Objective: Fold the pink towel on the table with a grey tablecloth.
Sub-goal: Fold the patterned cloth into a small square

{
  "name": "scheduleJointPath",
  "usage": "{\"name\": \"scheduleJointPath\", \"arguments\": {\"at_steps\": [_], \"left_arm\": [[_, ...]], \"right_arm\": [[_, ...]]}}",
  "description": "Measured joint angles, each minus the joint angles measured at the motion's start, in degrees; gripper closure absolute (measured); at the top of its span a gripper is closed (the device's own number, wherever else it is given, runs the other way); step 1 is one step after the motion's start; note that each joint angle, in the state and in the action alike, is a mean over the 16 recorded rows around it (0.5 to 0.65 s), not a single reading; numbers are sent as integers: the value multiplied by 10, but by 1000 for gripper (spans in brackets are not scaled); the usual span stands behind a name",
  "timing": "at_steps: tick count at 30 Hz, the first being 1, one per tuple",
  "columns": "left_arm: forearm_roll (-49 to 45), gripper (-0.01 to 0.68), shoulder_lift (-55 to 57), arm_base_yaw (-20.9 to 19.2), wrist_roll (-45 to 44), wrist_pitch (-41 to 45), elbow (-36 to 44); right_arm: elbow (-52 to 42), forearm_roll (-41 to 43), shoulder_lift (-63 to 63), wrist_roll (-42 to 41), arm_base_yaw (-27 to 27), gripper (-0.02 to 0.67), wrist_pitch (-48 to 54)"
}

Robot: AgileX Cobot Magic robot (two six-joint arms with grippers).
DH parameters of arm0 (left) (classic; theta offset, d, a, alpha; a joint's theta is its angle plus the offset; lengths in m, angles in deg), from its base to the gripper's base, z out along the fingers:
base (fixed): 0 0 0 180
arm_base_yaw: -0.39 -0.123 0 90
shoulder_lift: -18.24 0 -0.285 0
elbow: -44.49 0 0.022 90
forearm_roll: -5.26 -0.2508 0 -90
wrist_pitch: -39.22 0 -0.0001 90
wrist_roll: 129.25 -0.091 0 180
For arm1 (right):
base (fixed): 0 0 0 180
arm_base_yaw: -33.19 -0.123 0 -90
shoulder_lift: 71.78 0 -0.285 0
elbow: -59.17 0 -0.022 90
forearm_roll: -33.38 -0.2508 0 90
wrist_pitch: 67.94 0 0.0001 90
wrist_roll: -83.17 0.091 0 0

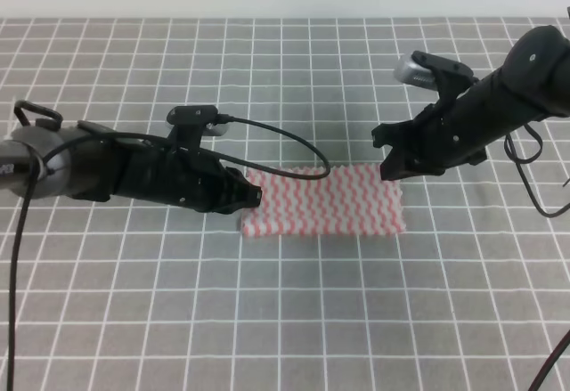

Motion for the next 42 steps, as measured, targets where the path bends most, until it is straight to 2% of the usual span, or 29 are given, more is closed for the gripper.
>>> {"name": "scheduleJointPath", "arguments": {"at_steps": [11,15,42], "left_arm": [[3,675,1,1,-1,-6,0],[4,675,1,1,-1,-6,0],[4,675,2,0,0,-2,0]], "right_arm": [[0,34,0,55,0,399,1],[0,42,-3,70,0,343,-1],[1,38,-52,87,0,370,-21]]}}
